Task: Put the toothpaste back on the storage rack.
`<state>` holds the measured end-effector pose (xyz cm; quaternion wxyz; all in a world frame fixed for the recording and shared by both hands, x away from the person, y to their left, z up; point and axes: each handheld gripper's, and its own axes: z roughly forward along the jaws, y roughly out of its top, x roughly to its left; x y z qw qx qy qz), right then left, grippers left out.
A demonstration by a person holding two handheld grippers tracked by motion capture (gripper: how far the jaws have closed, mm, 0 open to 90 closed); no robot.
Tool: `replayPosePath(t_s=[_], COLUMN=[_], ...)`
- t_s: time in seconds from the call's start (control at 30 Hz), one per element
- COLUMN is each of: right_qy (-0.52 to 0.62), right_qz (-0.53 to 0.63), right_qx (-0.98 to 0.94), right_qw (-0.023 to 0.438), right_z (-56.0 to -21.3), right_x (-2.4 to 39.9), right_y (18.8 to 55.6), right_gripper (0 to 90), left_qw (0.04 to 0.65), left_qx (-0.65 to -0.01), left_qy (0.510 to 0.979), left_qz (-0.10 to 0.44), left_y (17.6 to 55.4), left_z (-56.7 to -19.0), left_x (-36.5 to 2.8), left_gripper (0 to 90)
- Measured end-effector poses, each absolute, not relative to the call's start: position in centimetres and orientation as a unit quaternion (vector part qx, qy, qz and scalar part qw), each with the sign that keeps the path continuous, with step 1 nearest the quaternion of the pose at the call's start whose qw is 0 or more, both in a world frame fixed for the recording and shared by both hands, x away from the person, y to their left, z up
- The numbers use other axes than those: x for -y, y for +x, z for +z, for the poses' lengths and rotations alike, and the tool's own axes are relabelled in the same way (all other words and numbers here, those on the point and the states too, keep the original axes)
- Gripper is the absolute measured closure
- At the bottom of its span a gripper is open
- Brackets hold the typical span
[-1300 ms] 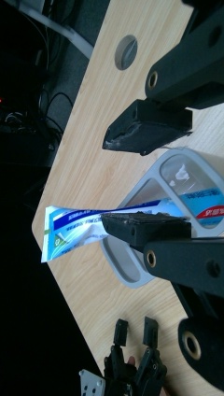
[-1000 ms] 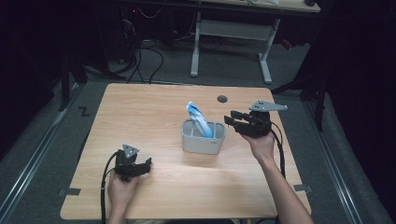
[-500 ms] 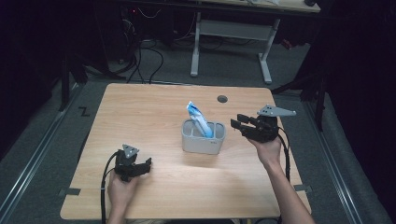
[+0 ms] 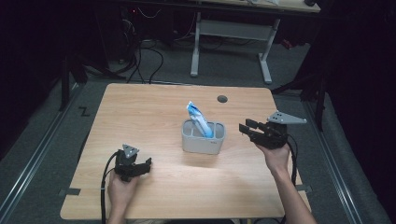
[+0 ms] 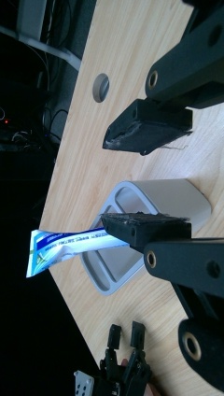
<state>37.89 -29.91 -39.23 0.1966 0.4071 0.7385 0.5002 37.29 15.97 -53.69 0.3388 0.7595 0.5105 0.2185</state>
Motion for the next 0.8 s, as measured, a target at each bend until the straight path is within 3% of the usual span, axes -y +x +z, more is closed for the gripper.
replayPosePath(t_s=[0.8], right_qy=[0.446], right_qz=[0.502], right_qx=[-0.717], right_qw=[0.186], right_z=[-42.2], right_x=[32.6], right_y=[36.2], right_gripper=[57.6], left_qw=[0.339], left_qx=[-0.511], left_qy=[0.760], left_qz=[0.218], left_y=[37.3], left_z=[-53.7], left_x=[-16.0], left_gripper=[22.3])
